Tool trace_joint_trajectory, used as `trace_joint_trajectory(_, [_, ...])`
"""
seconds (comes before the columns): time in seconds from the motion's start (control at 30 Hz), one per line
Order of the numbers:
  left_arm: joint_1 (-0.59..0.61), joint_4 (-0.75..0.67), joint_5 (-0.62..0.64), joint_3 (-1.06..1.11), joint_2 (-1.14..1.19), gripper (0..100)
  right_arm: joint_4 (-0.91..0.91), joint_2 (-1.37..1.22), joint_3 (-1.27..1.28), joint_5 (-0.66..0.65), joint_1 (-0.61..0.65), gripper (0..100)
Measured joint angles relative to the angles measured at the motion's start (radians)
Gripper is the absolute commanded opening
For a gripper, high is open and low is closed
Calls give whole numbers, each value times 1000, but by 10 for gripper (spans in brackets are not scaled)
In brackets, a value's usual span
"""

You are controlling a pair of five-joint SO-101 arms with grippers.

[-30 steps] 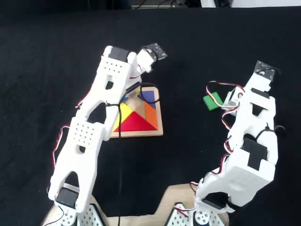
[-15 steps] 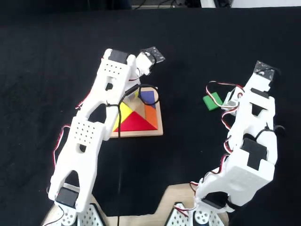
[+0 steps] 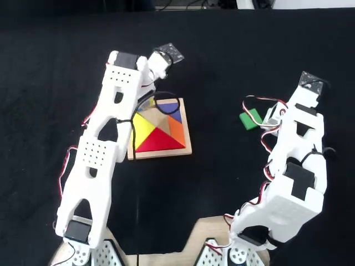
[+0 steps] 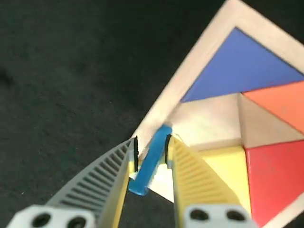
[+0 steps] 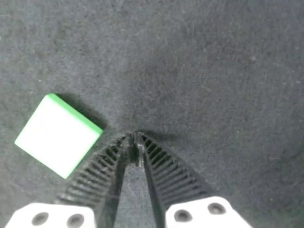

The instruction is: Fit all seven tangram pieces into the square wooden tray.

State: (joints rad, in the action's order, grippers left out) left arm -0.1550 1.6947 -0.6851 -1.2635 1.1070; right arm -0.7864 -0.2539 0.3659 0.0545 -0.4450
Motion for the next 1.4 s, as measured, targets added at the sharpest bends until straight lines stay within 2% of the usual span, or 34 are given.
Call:
trace_joint_trajectory(0.4, [8, 11, -29, -12, 0, 127, 0, 0, 0, 0, 0, 11])
trace_joint_trajectory(0.73, [34, 35, -29, -216, 0, 127, 0, 0, 0, 0, 0, 11])
trace_joint_trajectory(0.93, [74, 35, -29, -233, 0, 127, 0, 0, 0, 0, 0, 11])
trace_joint_trajectory(1.13, [158, -103, -29, -233, 101, 132, 0, 0, 0, 0, 0, 11])
trace_joint_trajectory(1.2, [166, -104, -28, -233, 124, 184, 0, 0, 0, 0, 0, 11])
trace_joint_trajectory(1.27, [153, -57, 17, -238, 130, 219, 0, 0, 0, 0, 0, 11])
trace_joint_trajectory(1.4, [106, 18, 147, -331, 130, 214, 0, 0, 0, 0, 0, 11])
